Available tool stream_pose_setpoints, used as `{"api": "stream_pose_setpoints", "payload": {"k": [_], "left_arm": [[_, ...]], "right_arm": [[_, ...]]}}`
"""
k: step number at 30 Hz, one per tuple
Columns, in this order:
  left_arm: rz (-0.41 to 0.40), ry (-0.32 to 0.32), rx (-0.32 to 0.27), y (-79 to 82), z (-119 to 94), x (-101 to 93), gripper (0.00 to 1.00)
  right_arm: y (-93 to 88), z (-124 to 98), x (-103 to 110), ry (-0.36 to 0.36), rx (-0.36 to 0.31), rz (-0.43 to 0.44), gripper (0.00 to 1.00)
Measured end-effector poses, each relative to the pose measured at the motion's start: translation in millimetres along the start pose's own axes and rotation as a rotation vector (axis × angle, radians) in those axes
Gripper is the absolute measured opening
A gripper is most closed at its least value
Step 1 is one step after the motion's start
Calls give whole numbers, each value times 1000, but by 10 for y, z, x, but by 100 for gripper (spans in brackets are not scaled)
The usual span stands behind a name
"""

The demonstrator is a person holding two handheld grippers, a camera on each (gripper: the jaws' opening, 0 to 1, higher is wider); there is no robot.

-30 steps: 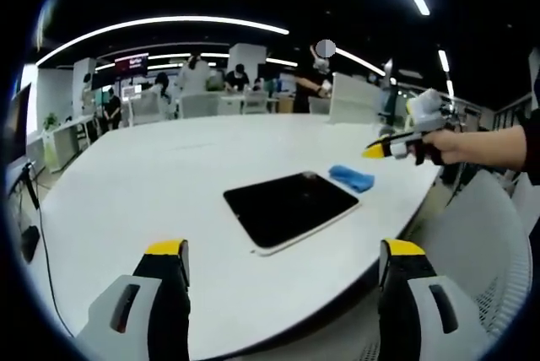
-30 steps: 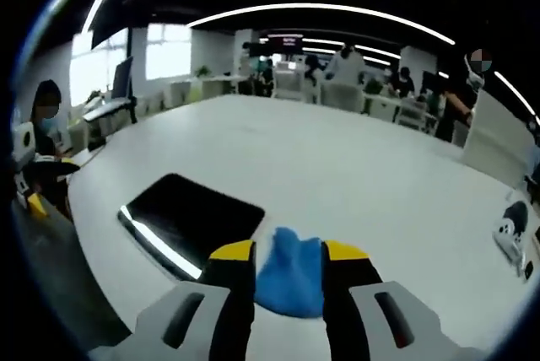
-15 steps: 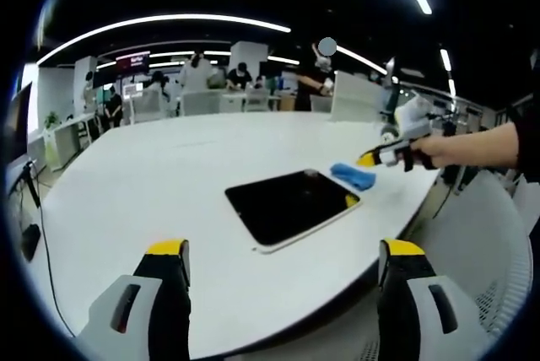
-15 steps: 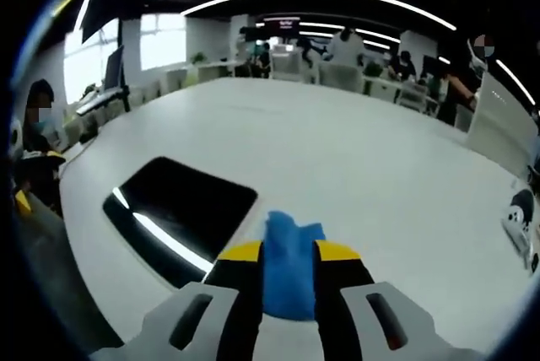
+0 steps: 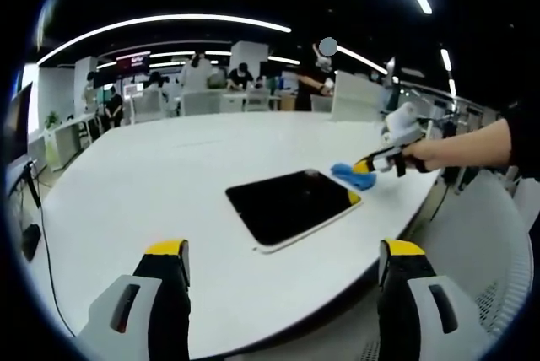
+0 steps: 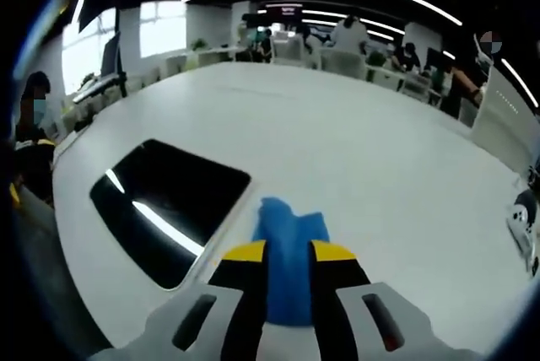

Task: Wipe the mirror surface with the cleaning cloth until all visible marks leave the cleaned area.

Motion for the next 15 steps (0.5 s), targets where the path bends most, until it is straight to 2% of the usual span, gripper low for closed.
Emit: {"api": "stream_pose_setpoints", "payload": {"k": [12,15], "left_arm": [[-2,-3,3,-6,-6,-4,92],[-2,-3,2,-5,-7,-4,92]], "right_arm": [[-125,122,31,4,56,19,13],[-127,118,18,3,45,41,14]]}}
Point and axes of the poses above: the point that each gripper's makers call its tool centre point, and the gripper's own axes: z roughly forward along the fingers, x roughly to its left, y roughly out of its top, the point moved 2 cm from there along -z, roughly backward along the fingers, and after that the axes turned 1 degree about y, right-handed, at the moved point
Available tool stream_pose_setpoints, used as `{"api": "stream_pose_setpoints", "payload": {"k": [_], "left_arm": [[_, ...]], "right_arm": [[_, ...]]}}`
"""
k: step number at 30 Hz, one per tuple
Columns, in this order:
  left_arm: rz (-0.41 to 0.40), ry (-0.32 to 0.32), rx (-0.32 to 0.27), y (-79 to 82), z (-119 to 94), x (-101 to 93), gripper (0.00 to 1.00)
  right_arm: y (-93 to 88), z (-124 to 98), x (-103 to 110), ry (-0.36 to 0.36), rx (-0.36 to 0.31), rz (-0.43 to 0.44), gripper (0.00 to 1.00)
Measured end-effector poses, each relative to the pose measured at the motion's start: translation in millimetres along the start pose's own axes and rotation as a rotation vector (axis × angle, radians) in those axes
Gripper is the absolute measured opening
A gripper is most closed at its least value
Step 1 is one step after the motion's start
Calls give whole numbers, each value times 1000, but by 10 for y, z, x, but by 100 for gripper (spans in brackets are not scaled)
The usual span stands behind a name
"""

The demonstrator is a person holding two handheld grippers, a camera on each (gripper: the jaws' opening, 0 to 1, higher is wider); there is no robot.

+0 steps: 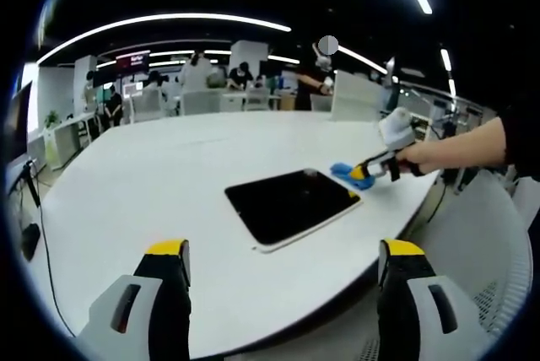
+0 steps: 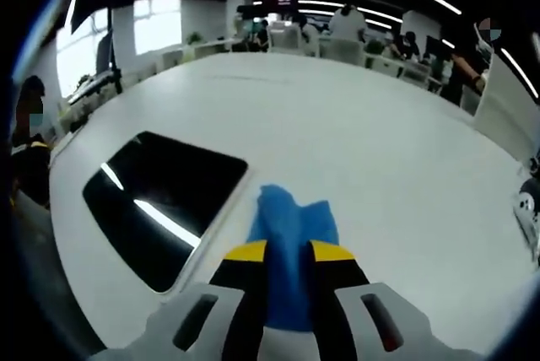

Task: Wipe the mirror surface with the cleaning cloth until all visible marks leave the cleaned area.

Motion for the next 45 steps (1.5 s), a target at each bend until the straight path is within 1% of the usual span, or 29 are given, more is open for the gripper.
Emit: {"api": "stream_pose_setpoints", "payload": {"k": [9,13,18,21,23,28,29,30,34,36,40,42,44,45], "left_arm": [[0,-2,-1,3,4,0,92],[0,-1,-4,5,2,0,92],[-1,-2,-5,7,3,-2,92],[-2,-3,-3,4,1,-2,92],[-3,-1,-6,8,1,0,92],[-6,-4,-6,6,-3,0,92],[-6,-4,-6,7,-3,0,92],[-7,-4,-6,6,-3,0,92],[-7,-4,-6,5,-5,0,91],[-6,-4,-9,10,-5,1,91],[-4,-4,-16,21,-4,2,91],[-10,-6,-18,21,-1,4,91],[-15,-6,-22,25,0,8,91],[-16,-6,-26,30,0,10,91]], "right_arm": [[-6,10,0,8,-10,28,11],[-4,16,8,9,-3,27,8],[-1,19,6,-16,-6,31,3],[12,45,-20,-35,5,2,1],[31,50,-34,-38,3,-2,1],[170,-6,-2,-39,-29,30,1],[208,11,-36,-37,-36,32,1],[249,20,-59,-38,-44,29,1],[453,-37,-22,-61,-76,4,1],[543,-50,17,-53,-91,9,1],[702,-55,111,-44,-112,-6,1],[760,-44,166,-36,-119,-12,1],[756,36,154,-33,-118,-13,1],[779,46,186,-30,-118,-15,1]]}}
Point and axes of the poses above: the point that each gripper's makers call its tool centre point, and the gripper's own axes: z roughly forward along the fingers, x roughly to its left, y roughly out of its top, the point moved 2 cm from there along -z, roughly backward along the fingers, and after that the axes turned 1 degree about y, right-handed, at the moved point
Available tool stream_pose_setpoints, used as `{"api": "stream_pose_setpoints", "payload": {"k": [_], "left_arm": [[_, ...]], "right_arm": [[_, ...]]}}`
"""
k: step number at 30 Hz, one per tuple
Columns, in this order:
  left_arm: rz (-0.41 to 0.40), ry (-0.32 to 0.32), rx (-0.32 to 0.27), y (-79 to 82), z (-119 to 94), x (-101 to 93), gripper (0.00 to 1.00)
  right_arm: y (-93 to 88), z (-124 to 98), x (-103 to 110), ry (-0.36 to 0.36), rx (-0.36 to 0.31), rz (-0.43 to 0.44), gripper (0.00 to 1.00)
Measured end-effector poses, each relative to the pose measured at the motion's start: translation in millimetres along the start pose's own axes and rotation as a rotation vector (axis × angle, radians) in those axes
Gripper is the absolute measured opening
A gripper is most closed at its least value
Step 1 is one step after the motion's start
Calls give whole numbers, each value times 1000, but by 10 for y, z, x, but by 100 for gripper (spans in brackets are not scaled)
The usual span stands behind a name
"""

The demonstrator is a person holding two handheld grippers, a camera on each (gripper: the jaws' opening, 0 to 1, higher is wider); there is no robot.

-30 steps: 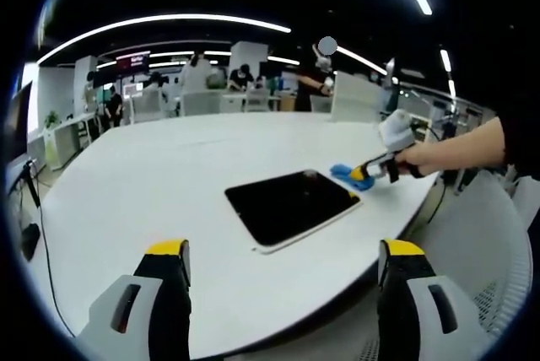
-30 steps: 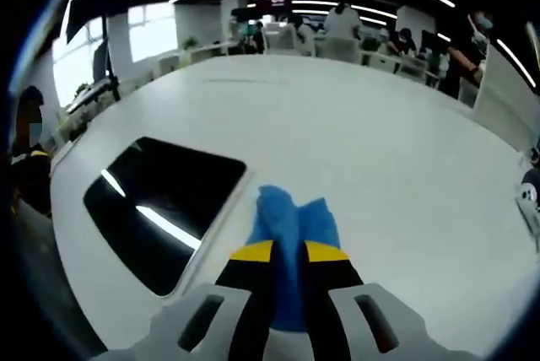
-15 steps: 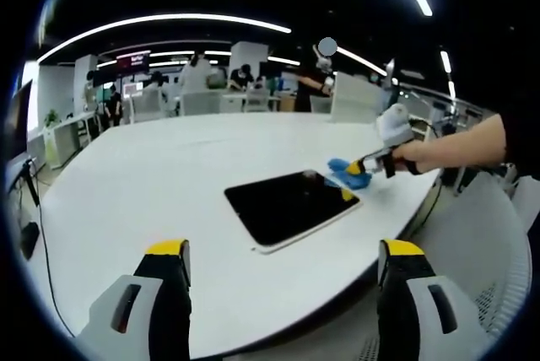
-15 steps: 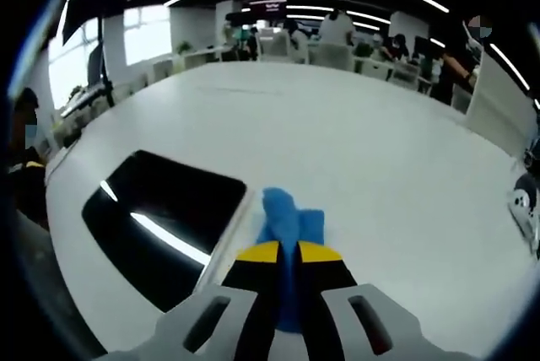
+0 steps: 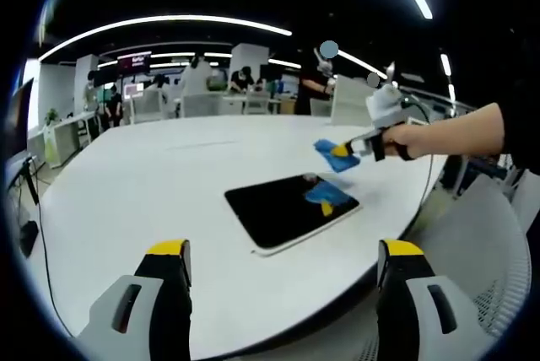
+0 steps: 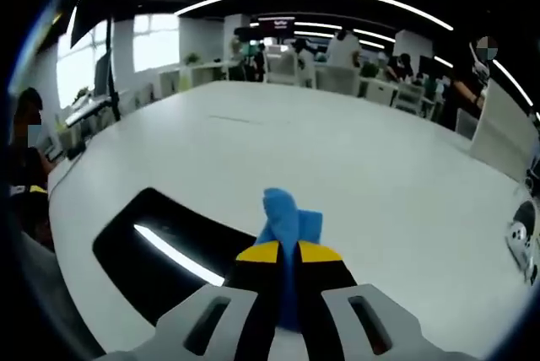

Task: Wipe the mirror surface with the cleaning cloth until all visible marks leave the cleaned area.

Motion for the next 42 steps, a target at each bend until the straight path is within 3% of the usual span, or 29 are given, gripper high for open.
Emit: {"api": "stream_pose_setpoints", "payload": {"k": [10,13,15,26,29,37,42], "left_arm": [[3,-11,7,-7,1,-28,91],[1,-7,4,-5,-4,-20,91],[0,-11,5,-7,-4,-27,90],[-2,-13,16,-21,-6,-29,89],[-2,-13,18,-23,-6,-29,89],[-4,-18,21,-27,-8,-39,89],[-5,-20,19,-22,-6,-43,88]], "right_arm": [[71,174,254,24,28,-33,1],[41,220,316,14,51,-87,1],[-10,280,204,15,64,-102,1],[-156,361,357,13,138,-109,1],[-253,364,357,-1,194,-98,1],[-260,350,386,3,181,-81,1],[-263,497,275,1,192,-81,1]]}}
Point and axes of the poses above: the point that each gripper's makers call its tool centre point, and the gripper's own axes: z roughly forward along the fingers, x roughly to its left, y roughly out of its top, the point moved 2 cm from there along -z, roughly backward along the fingers, and after that the axes turned 1 degree about y, right-handed, at the moved point
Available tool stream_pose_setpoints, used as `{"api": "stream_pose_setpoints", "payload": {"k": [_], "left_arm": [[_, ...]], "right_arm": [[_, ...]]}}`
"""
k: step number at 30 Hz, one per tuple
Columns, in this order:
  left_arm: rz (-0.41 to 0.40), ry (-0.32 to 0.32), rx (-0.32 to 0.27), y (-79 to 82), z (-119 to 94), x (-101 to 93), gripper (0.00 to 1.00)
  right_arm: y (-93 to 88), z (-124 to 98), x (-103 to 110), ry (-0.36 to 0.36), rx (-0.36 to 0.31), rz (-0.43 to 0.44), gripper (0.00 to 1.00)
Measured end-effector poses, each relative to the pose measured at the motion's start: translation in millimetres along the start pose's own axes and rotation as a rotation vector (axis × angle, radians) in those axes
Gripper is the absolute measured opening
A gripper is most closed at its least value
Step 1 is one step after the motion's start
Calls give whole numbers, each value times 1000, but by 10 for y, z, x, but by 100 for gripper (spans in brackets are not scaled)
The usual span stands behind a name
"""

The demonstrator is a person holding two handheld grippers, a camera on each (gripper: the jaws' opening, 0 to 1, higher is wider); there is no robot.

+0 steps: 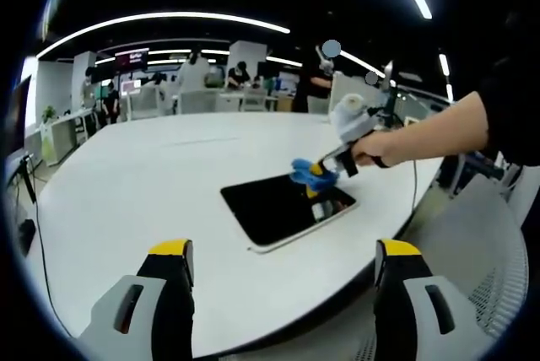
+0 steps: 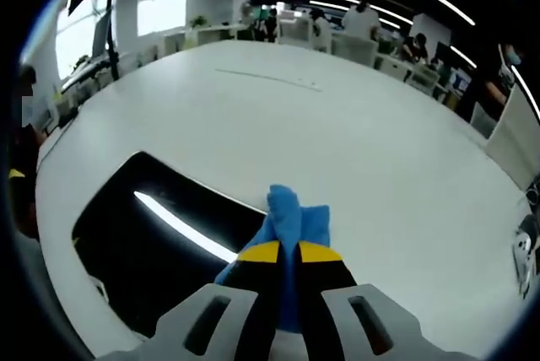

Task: Wipe the mirror surface with the cleaning cloth until all visible marks leave the cleaned area.

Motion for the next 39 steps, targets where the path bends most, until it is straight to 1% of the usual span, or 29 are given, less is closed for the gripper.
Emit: {"api": "stream_pose_setpoints", "payload": {"k": [5,6,8,12,14,15,18,27,30,31,32,33,39], "left_arm": [[-1,-2,0,1,0,-2,88],[-1,-3,0,1,1,-3,88],[-1,-7,2,-1,1,-8,87],[-2,-8,1,1,1,-9,86],[-2,-9,-1,3,1,-10,86],[-3,-12,-3,5,1,-14,86],[-6,-18,-4,7,2,-21,86],[-9,-18,-8,11,2,-17,86],[-9,-18,-9,10,1,-16,86],[-9,-18,-8,8,2,-16,86],[-9,-18,-8,7,1,-15,86],[-9,-19,-8,7,2,-16,85],[-10,-20,-12,12,-1,-18,85]], "right_arm": [[26,45,1,-1,-2,-13,1],[28,3,65,-6,-2,-25,1],[35,-24,109,-7,0,-29,1],[64,-48,211,2,1,-19,1],[72,-89,274,7,-2,2,1],[74,-107,309,10,-3,27,1],[87,-188,407,10,-8,50,1],[150,-265,649,36,-17,82,1],[184,-251,725,40,-20,78,1],[201,-220,739,40,-20,69,1],[225,-134,693,39,-18,60,1],[247,-109,711,42,-17,49,1],[327,-73,851,65,-17,13,1]]}}
Point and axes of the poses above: the point that each gripper's makers call its tool centre point, and the gripper's own axes: z roughly forward along the fingers, x roughly to its left, y roughly out of its top, the point moved 2 cm from there along -z, roughly backward along the fingers, and after that the axes turned 1 degree about y, right-handed, at the moved point
